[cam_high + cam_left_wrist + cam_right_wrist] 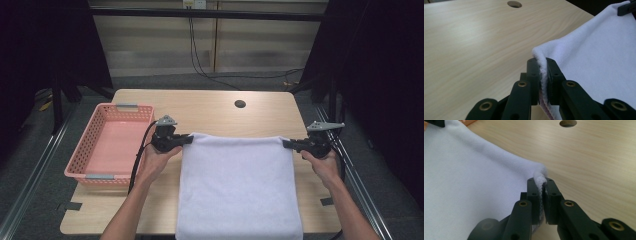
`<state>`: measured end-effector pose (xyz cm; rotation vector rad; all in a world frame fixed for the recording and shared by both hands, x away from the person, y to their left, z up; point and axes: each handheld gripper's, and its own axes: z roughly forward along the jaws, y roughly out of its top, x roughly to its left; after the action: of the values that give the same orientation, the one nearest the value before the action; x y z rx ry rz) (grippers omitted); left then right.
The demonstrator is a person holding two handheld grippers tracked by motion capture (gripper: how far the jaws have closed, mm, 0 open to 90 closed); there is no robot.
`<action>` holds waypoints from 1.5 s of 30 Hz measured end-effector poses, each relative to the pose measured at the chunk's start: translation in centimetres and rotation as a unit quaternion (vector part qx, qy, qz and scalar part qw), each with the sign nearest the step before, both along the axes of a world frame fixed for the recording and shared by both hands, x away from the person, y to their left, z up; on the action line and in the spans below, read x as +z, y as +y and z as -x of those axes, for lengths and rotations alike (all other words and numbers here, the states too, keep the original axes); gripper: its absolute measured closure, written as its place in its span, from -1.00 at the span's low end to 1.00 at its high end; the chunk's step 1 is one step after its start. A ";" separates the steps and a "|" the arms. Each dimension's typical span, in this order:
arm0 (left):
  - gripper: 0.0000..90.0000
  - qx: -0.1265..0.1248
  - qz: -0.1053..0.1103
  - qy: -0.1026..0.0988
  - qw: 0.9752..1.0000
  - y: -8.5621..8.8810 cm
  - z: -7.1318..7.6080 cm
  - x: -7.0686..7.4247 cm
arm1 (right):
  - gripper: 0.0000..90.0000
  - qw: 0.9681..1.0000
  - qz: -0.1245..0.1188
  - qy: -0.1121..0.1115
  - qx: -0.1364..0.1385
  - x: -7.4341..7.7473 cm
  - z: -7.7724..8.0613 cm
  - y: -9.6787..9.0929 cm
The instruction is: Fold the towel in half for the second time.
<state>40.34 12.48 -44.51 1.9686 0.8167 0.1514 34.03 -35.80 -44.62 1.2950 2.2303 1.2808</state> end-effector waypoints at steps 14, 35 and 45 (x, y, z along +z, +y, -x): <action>0.85 0.017 0.019 -0.013 1.000 -0.6 -4.2 2.8 | 0.88 0.999 -0.026 -0.005 -0.022 1.4 -3.8 -0.7; 0.85 -0.017 0.041 -0.055 0.998 1.2 0.3 4.9 | 0.89 0.998 -0.024 -0.050 0.008 5.3 -1.2 -0.3; 0.85 -0.048 0.042 -0.067 0.996 2.3 4.8 5.2 | 0.88 0.997 -0.036 -0.055 0.044 5.7 4.1 -0.7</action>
<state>35.55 14.78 -39.27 1.8931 0.6317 0.1875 29.95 -36.52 -38.97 1.1326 2.2038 1.4406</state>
